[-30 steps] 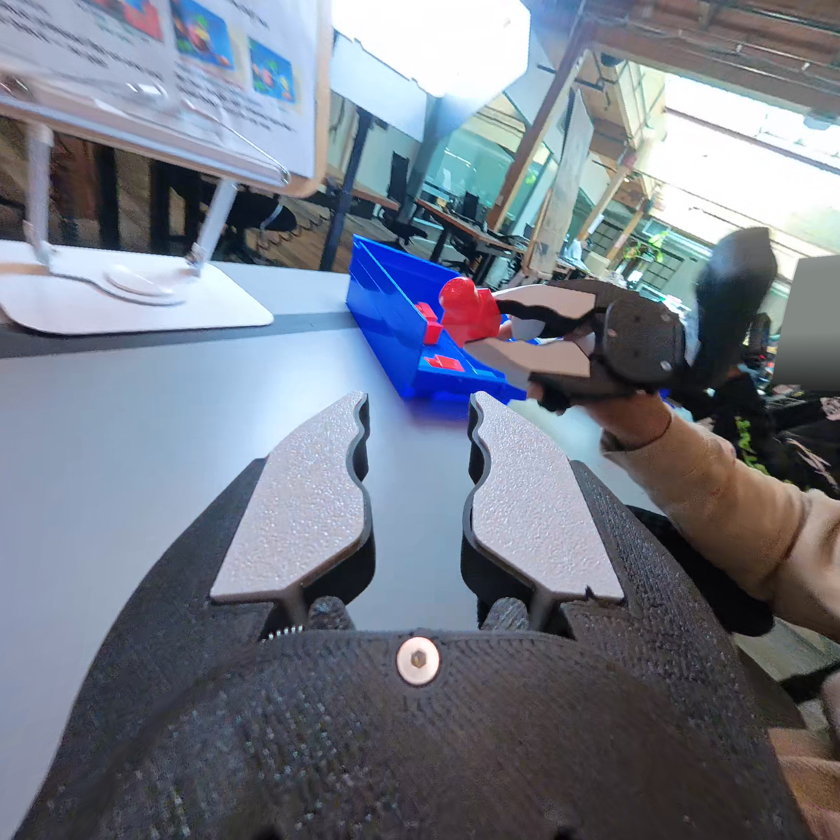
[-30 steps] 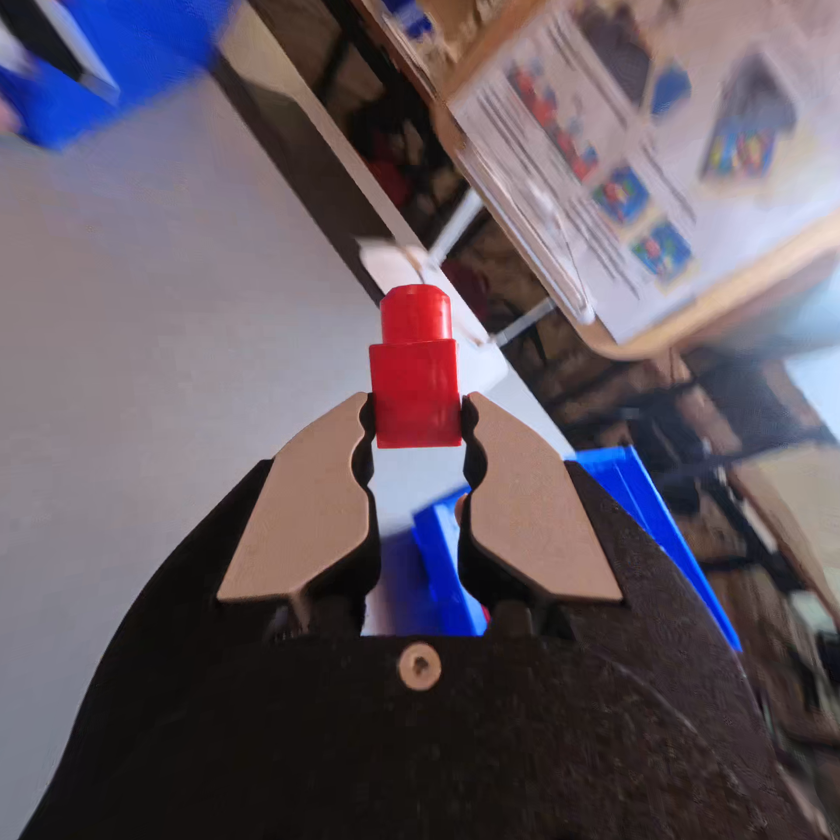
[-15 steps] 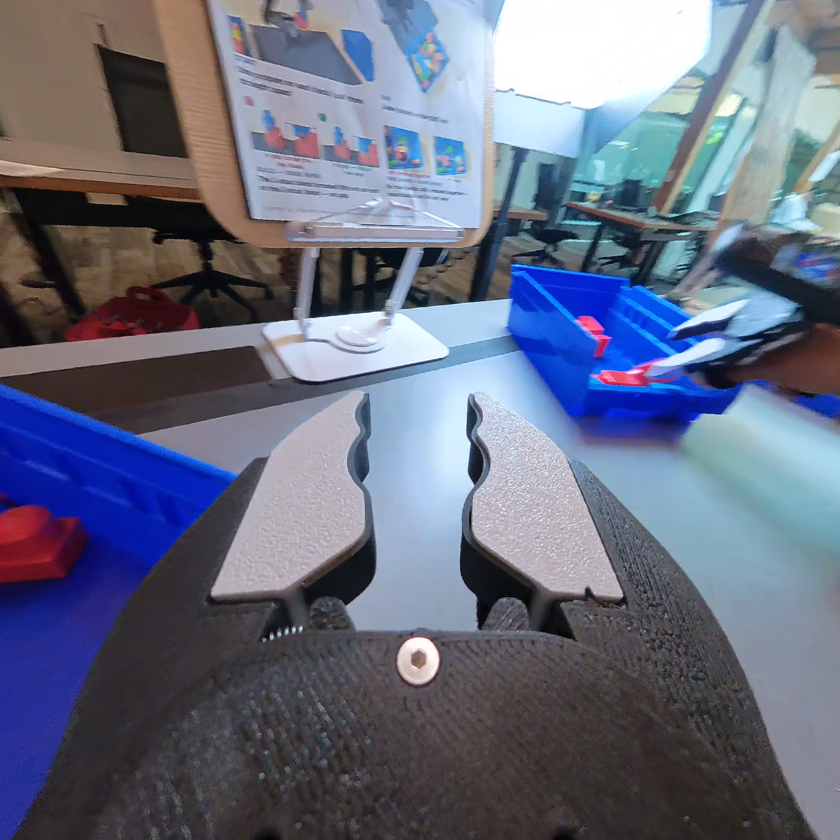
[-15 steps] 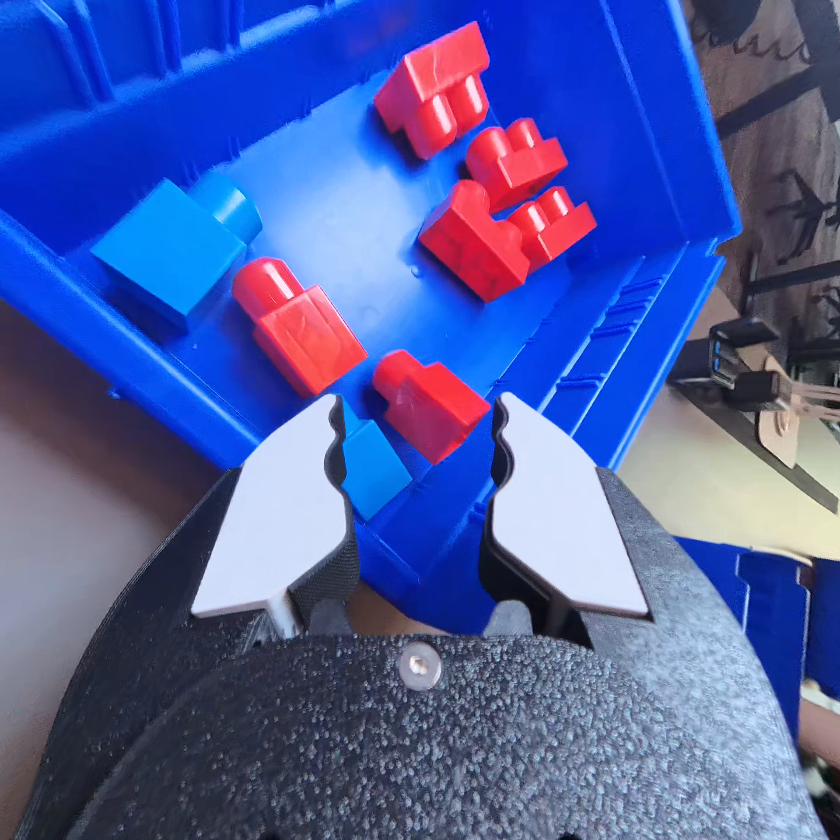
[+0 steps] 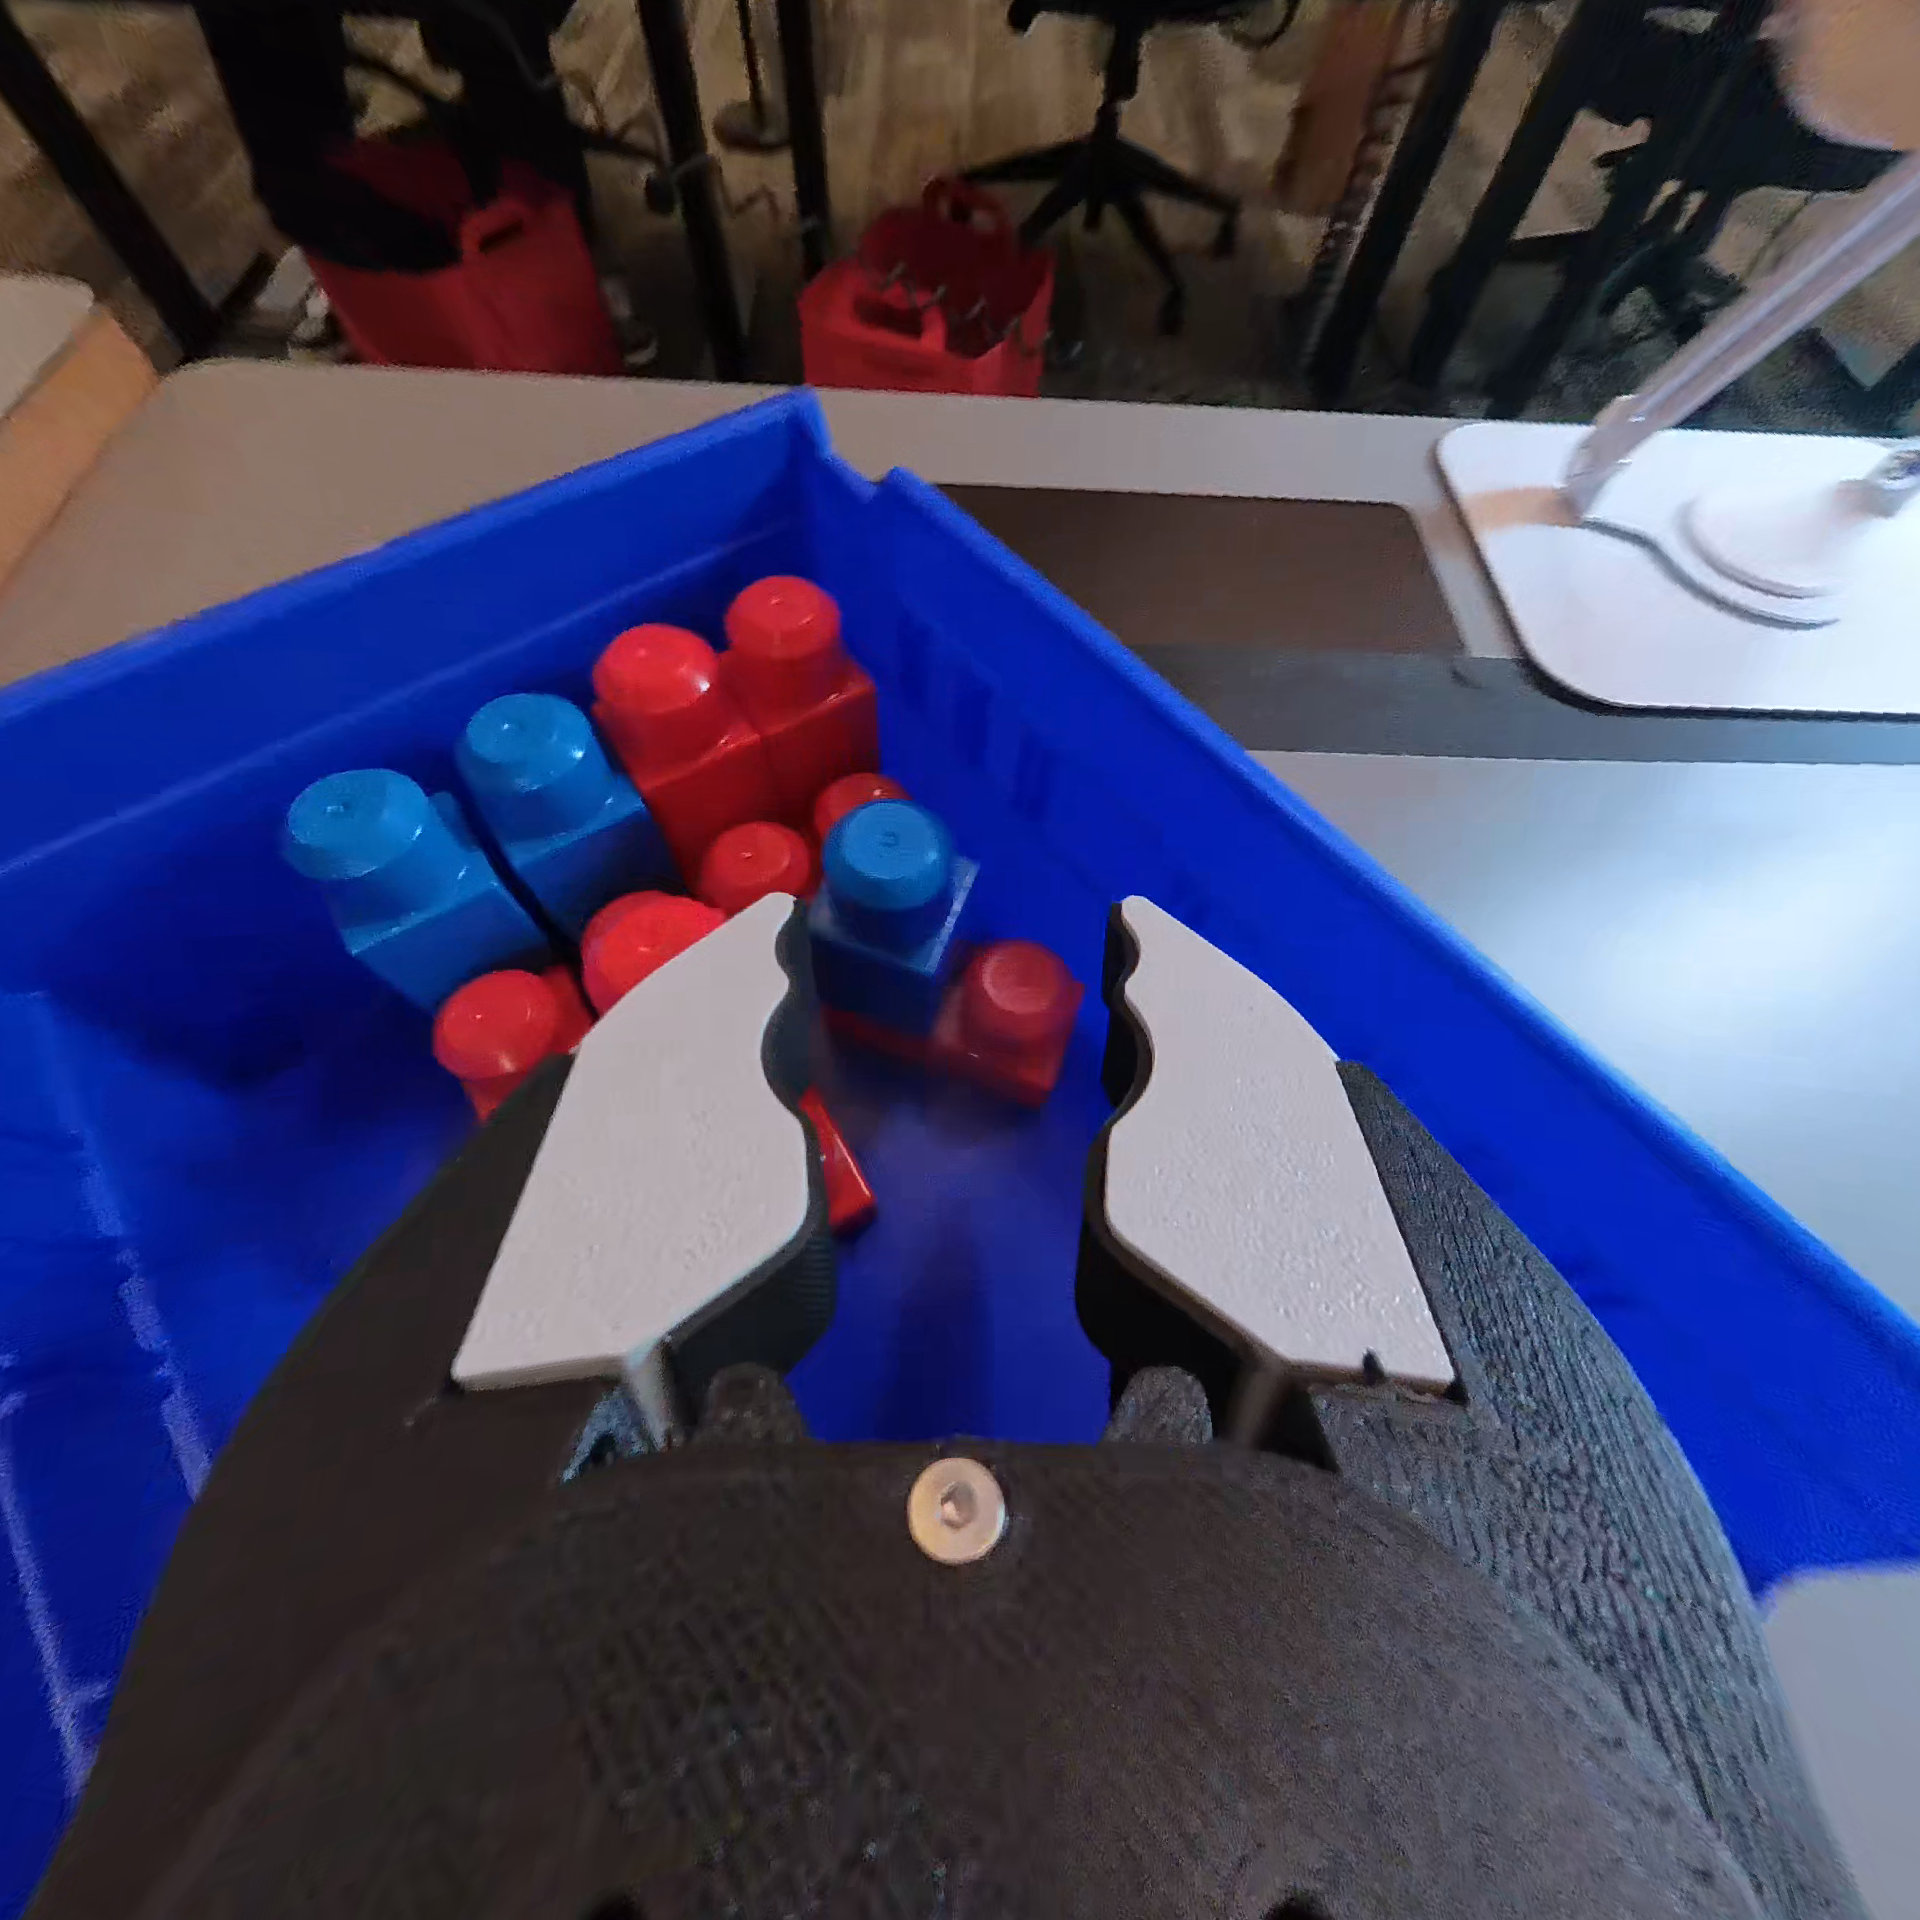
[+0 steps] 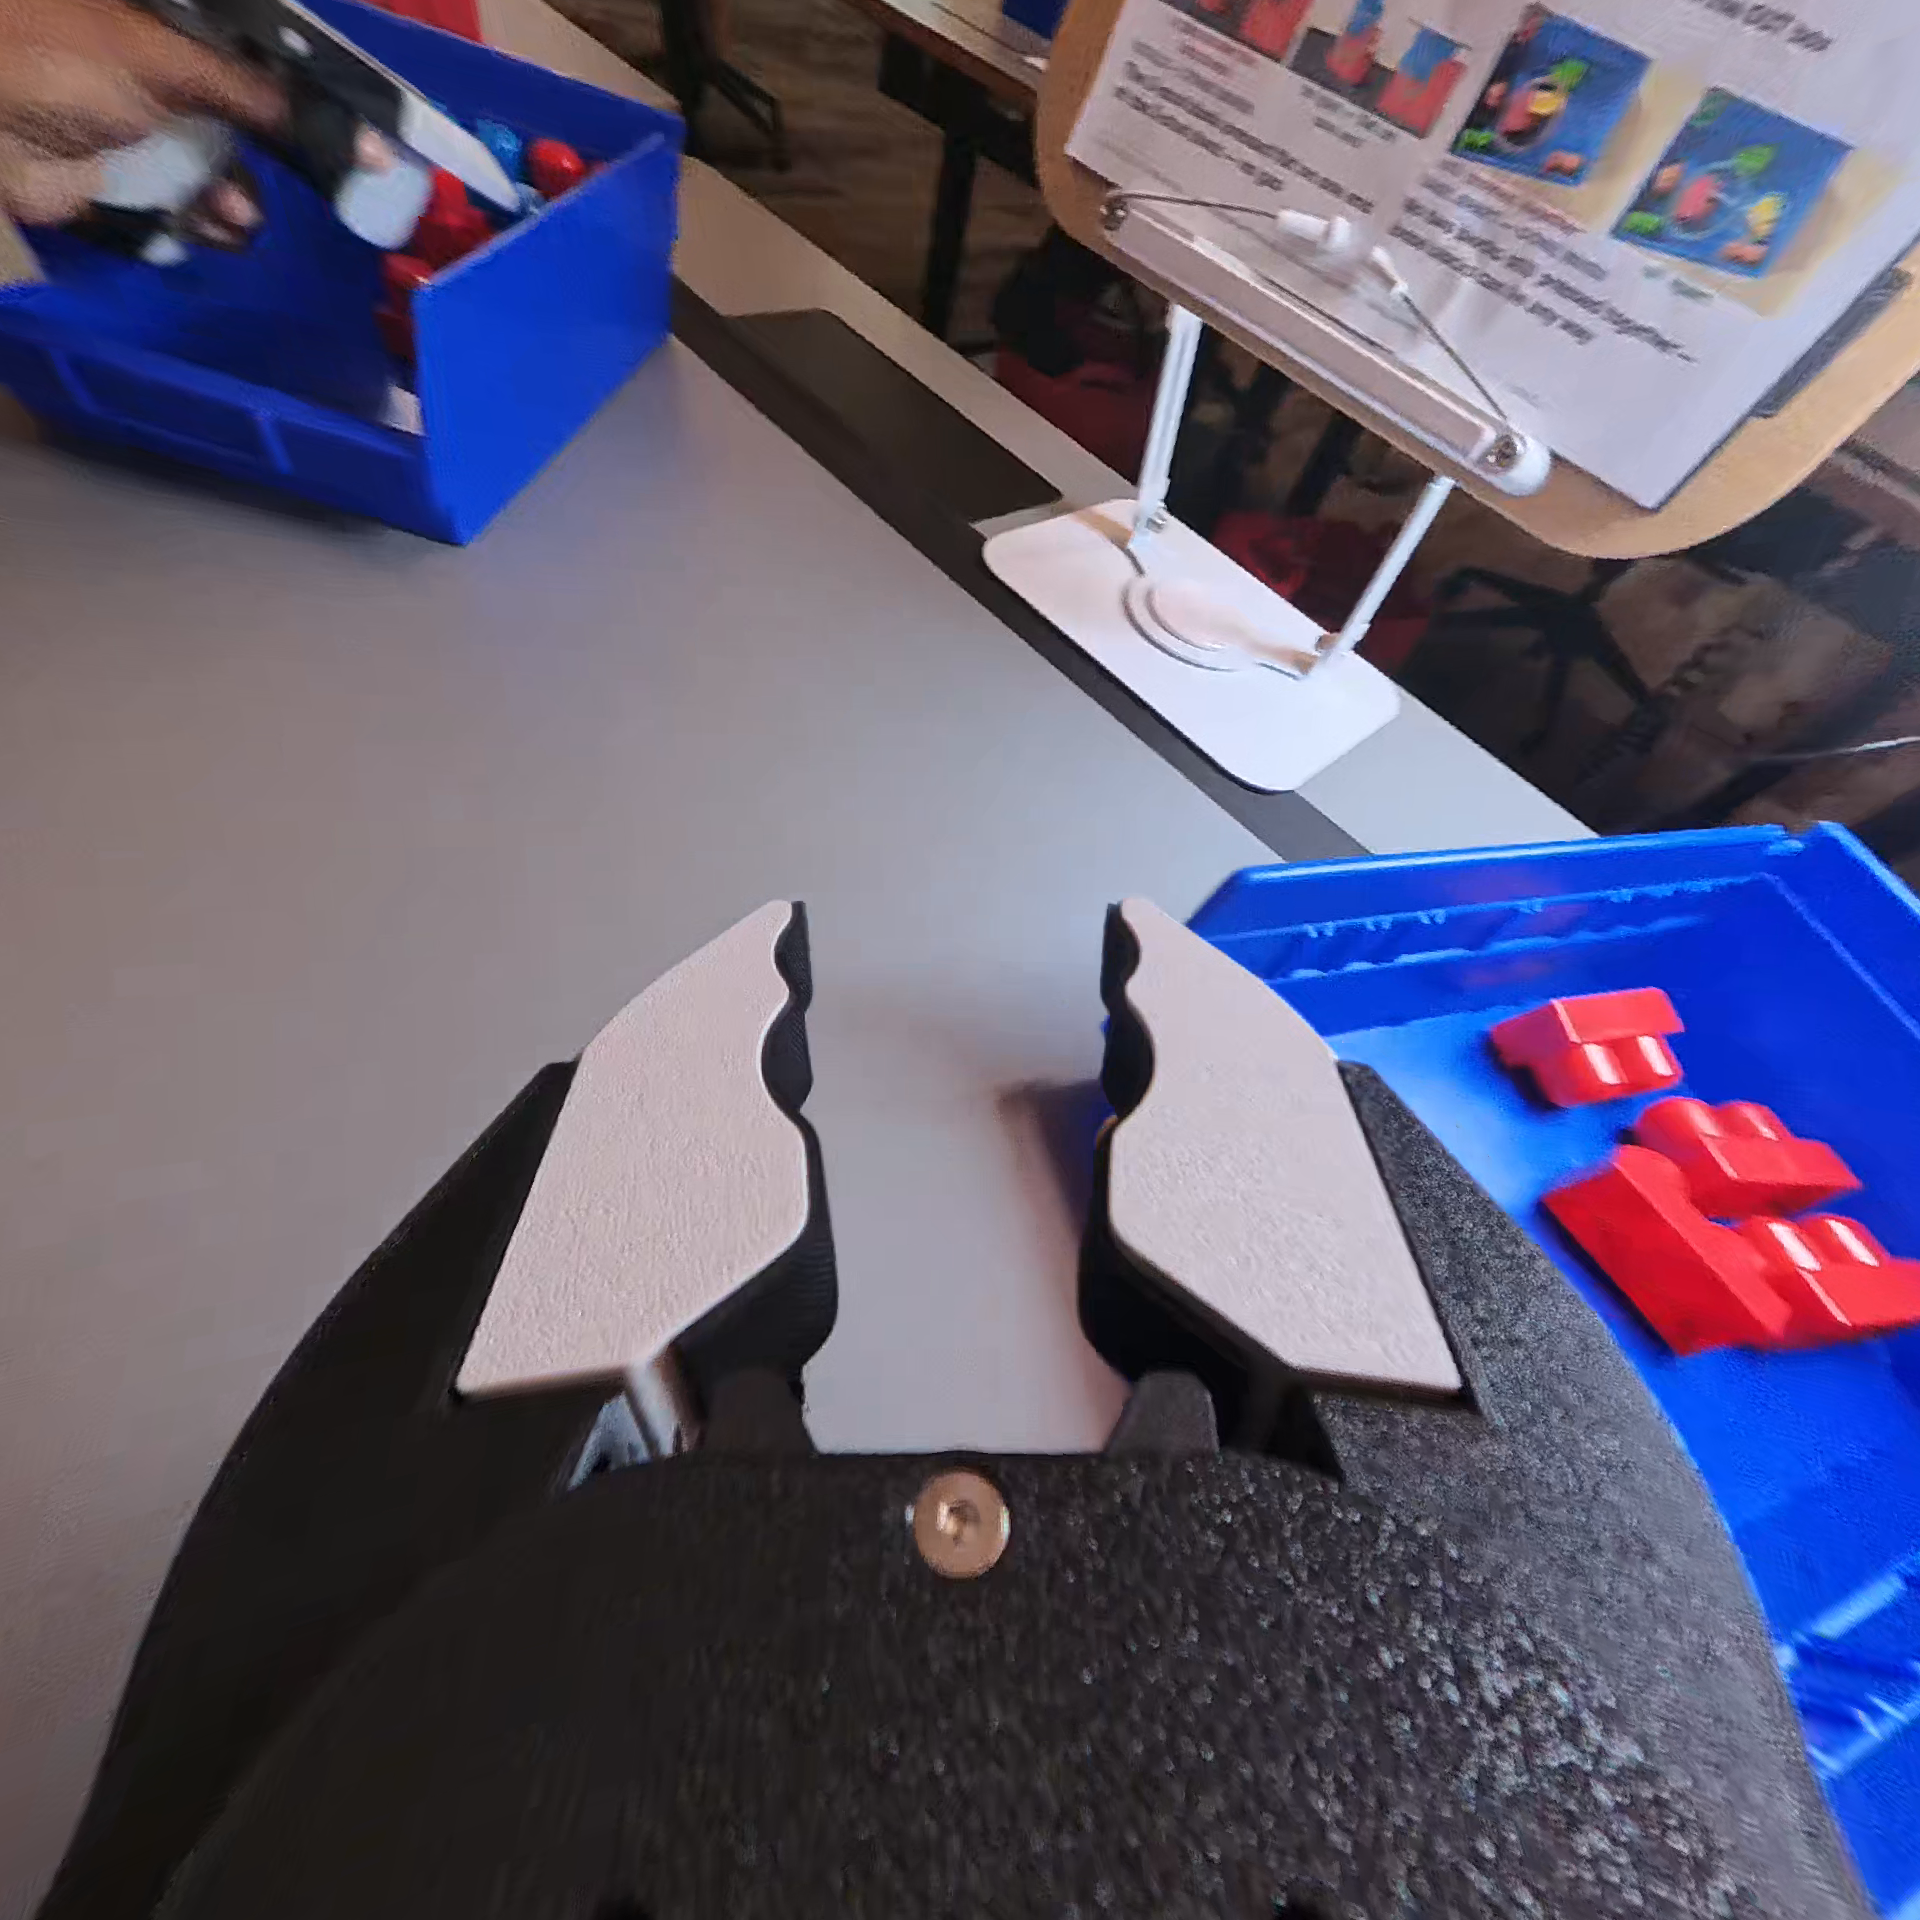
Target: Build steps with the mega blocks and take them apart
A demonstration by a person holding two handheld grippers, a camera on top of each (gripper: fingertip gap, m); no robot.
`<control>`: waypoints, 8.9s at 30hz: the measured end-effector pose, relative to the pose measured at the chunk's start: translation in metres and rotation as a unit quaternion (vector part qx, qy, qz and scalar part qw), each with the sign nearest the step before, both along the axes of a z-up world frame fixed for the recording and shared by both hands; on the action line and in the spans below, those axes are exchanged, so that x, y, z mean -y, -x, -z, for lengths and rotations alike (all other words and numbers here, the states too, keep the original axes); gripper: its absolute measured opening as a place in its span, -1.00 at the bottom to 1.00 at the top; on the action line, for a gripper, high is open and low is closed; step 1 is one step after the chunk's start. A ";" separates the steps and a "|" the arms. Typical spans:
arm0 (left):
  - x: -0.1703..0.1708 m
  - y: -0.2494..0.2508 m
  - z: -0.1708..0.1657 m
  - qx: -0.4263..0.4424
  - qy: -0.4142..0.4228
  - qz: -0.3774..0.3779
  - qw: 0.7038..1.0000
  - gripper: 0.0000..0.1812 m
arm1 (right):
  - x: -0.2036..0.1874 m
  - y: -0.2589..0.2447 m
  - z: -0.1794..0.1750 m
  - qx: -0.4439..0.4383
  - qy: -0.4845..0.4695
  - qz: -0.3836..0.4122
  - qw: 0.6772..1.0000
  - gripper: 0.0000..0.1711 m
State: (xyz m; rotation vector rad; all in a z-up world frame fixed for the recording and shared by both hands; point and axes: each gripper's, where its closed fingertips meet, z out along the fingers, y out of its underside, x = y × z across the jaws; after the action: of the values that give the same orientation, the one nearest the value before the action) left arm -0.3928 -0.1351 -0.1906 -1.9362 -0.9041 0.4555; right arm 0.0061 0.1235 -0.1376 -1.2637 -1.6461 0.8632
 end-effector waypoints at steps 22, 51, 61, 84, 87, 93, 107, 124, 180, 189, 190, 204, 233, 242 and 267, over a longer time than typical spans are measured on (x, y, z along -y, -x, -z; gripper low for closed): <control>-0.045 -0.140 -0.141 -0.040 -0.319 0.211 0.923 -0.61 | 0.070 0.010 -0.036 -0.164 -0.055 -0.064 0.983 -0.47; -0.054 -0.202 -0.118 -0.068 -0.380 0.232 0.893 -0.62 | -0.219 0.063 0.005 -0.066 0.015 0.314 0.947 -0.57; -0.098 -0.247 -0.068 -0.082 -0.303 0.345 0.884 -0.63 | -0.288 0.078 0.021 -0.062 0.035 0.365 0.928 -0.46; -0.094 -0.264 -0.095 -0.094 -0.304 0.308 0.897 -0.60 | -0.033 0.052 -0.002 0.003 -0.118 0.128 0.985 -0.55; -0.072 -0.216 -0.107 -0.122 -0.277 0.248 0.920 -0.63 | -0.138 0.017 0.027 0.121 -0.097 0.264 0.952 -0.54; -0.007 -0.103 -0.094 -0.154 -0.133 0.086 0.975 -0.59 | -0.190 -0.017 0.067 0.190 -0.046 0.337 0.921 -0.56; 0.037 0.022 0.062 0.043 0.137 -0.061 0.988 -0.33 | -0.059 -0.001 -0.006 -0.016 -0.025 0.146 0.989 -0.45; -0.050 -0.130 -0.051 -0.103 -0.025 0.272 0.956 -0.61 | 0.063 0.012 -0.009 -0.097 -0.006 -0.072 0.993 -0.49; -0.115 -0.384 0.006 -0.211 0.116 0.562 0.792 -0.64 | -0.140 0.001 0.091 0.252 0.061 0.210 0.943 -0.53; -0.120 -0.409 -0.012 -0.236 0.072 0.567 0.786 -0.64 | -0.030 0.013 -0.002 0.015 -0.002 0.007 1.000 -0.19; -0.120 -0.410 -0.012 -0.234 0.071 0.570 0.784 -0.64 | 0.009 0.008 -0.008 -0.002 -0.007 -0.073 0.997 -0.19; -0.116 -0.408 -0.026 -0.217 0.019 0.565 0.796 -0.43 | 0.120 -0.020 0.026 0.043 -0.144 -0.287 0.946 -0.59; -0.088 -0.180 -0.032 -0.182 0.008 0.276 0.944 -0.48 | -0.183 0.048 0.005 0.006 0.064 0.214 0.975 -0.41; 0.031 0.050 -0.037 -0.084 0.080 -0.060 0.991 -0.49 | -0.029 -0.010 0.011 0.002 -0.024 0.026 0.999 -0.39; 0.055 0.080 -0.055 -0.030 0.144 -0.050 0.988 -0.68 | 0.039 -0.031 0.018 -0.037 0.007 -0.064 0.997 -0.48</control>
State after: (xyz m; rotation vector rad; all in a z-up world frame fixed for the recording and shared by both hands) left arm -0.4730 -0.1903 -0.1360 -2.1290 -0.9397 0.7336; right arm 0.0374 0.0846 -0.1551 -1.1327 -1.6778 0.9896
